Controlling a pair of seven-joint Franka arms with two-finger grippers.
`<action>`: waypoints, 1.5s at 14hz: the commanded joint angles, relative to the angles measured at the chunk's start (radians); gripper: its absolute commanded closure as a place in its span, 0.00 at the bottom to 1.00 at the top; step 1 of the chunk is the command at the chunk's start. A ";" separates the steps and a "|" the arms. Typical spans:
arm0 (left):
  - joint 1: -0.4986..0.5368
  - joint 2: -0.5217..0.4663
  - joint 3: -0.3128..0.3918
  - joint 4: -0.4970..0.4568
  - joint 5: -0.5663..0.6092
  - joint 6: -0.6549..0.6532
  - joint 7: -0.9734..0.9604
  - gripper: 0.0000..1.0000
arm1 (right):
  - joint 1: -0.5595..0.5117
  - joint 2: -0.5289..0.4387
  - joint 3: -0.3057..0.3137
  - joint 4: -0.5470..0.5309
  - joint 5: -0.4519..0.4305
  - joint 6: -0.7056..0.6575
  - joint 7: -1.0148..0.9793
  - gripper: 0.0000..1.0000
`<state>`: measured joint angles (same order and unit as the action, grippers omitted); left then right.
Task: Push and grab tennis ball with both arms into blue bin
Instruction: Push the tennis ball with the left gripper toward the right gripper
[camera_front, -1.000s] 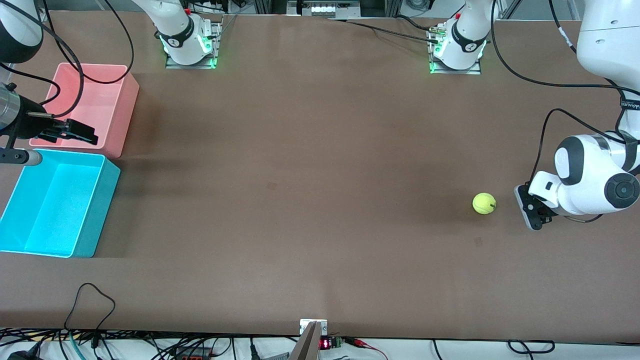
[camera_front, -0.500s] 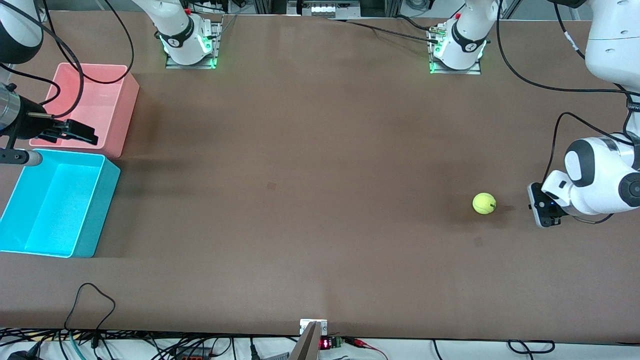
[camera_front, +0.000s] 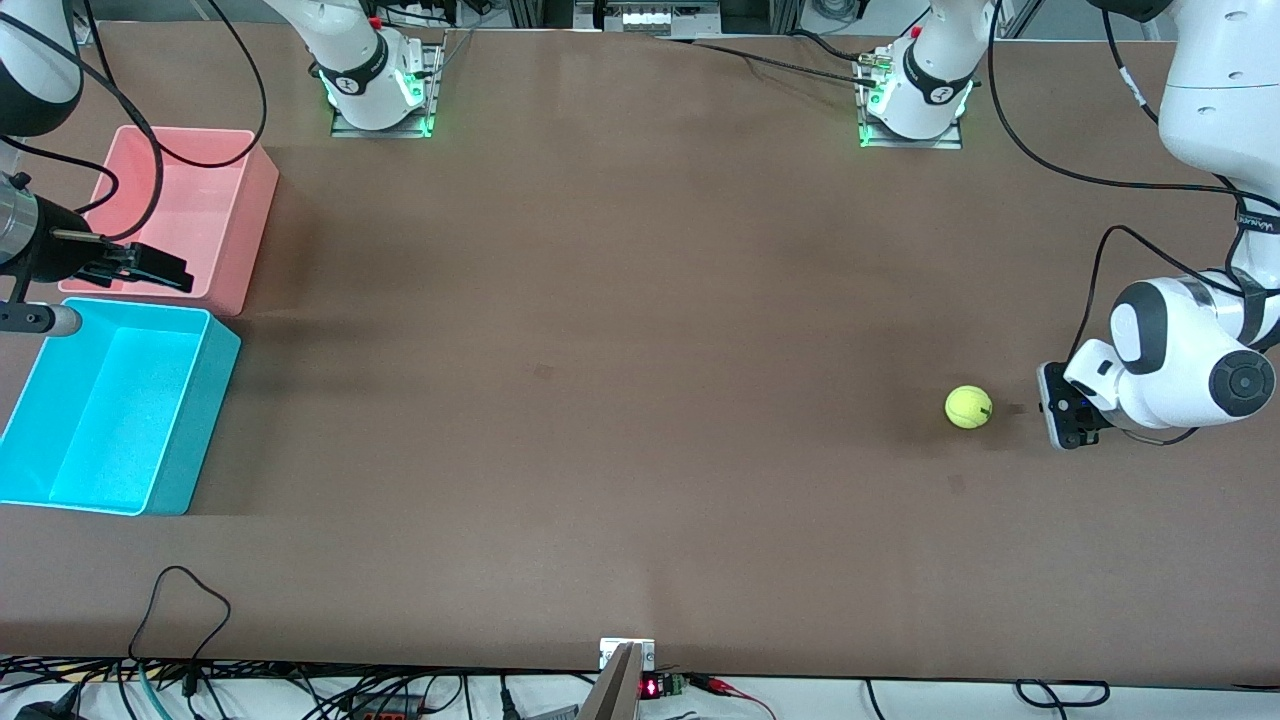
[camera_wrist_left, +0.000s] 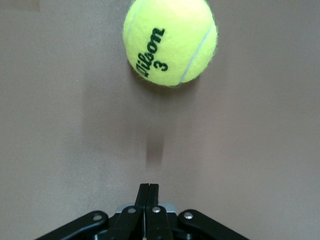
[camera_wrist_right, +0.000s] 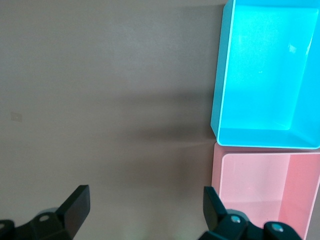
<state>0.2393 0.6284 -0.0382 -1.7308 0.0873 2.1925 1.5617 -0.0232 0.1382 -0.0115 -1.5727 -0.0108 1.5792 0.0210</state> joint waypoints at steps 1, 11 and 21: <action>0.000 -0.006 -0.002 -0.004 0.023 0.000 0.012 1.00 | 0.000 -0.009 0.005 -0.007 -0.001 -0.005 0.007 0.00; -0.284 -0.013 -0.177 0.008 0.005 -0.023 -0.482 1.00 | 0.025 -0.002 0.008 -0.009 -0.003 -0.016 0.005 0.00; -0.163 -0.082 -0.166 0.112 0.012 -0.148 -0.446 1.00 | 0.112 0.101 0.008 -0.020 -0.009 -0.048 -0.010 0.00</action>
<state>0.0808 0.5684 -0.2071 -1.6559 0.0874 2.0691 1.1125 0.0612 0.2168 -0.0007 -1.5906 -0.0108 1.5263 0.0194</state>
